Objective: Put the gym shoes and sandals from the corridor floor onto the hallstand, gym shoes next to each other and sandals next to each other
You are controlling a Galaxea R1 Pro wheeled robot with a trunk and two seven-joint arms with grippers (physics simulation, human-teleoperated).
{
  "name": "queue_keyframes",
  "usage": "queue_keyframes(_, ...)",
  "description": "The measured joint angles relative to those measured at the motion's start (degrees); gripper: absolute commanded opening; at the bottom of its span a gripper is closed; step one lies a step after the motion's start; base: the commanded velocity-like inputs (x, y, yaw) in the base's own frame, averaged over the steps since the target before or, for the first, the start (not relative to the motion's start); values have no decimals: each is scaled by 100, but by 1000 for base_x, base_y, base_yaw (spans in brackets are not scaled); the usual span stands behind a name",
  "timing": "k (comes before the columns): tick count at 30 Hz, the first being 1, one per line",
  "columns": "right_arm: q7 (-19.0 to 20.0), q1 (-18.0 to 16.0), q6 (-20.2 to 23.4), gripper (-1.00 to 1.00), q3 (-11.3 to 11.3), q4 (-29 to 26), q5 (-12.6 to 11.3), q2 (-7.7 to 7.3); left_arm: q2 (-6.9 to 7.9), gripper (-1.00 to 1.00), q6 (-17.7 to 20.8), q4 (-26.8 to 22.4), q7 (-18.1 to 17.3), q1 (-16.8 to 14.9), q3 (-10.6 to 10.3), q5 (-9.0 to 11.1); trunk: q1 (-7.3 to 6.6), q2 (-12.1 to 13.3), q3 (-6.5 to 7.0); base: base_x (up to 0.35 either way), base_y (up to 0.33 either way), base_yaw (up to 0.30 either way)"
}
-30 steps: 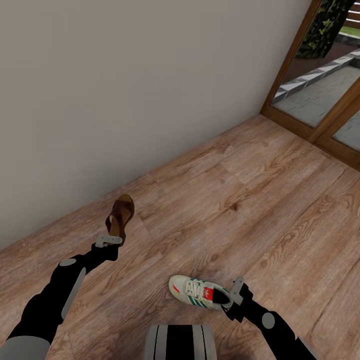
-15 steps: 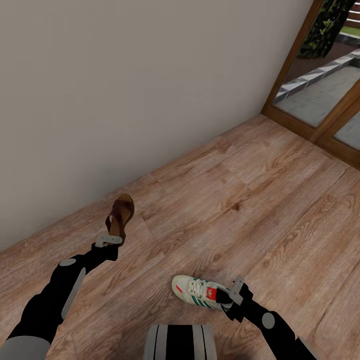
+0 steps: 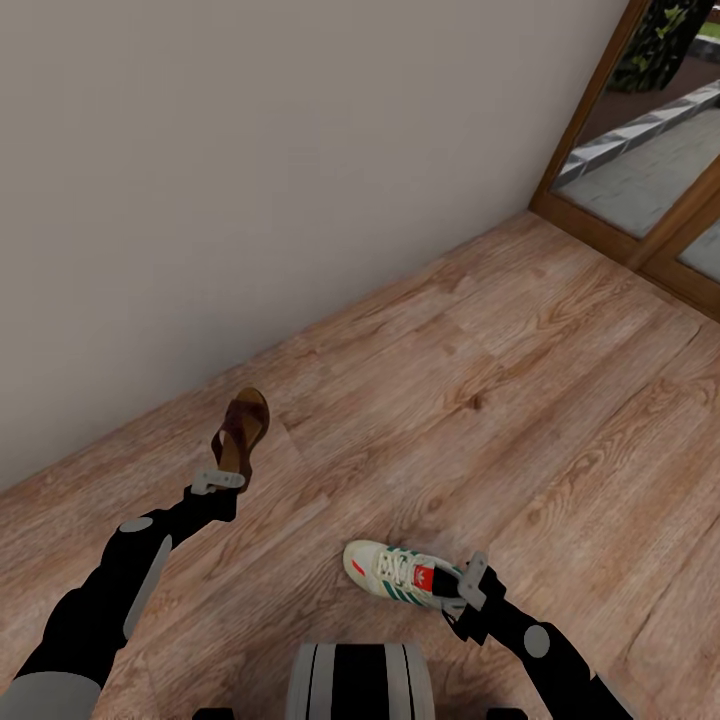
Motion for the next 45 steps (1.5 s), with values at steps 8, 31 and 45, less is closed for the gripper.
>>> queue_keyframes(8, 0, 0, 0, 100, 0, 0, -2, 2, 0, -100, 0, 0, 0, 0, -7, 0, 0, 0, -31, 0, 0, 0)
queue_keyframes(31, -13, -1, -2, -100, 0, -2, 5, 8, 9, -100, 9, -4, 0, 0, 7, -3, -1, 0, -34, 0, 0, 0)
queue_keyframes(45, -9, 0, -7, -100, -9, -30, 3, 9, 2, -100, -4, -8, 9, 14, -7, -8, -8, 4, 32, 0, 0, 0)
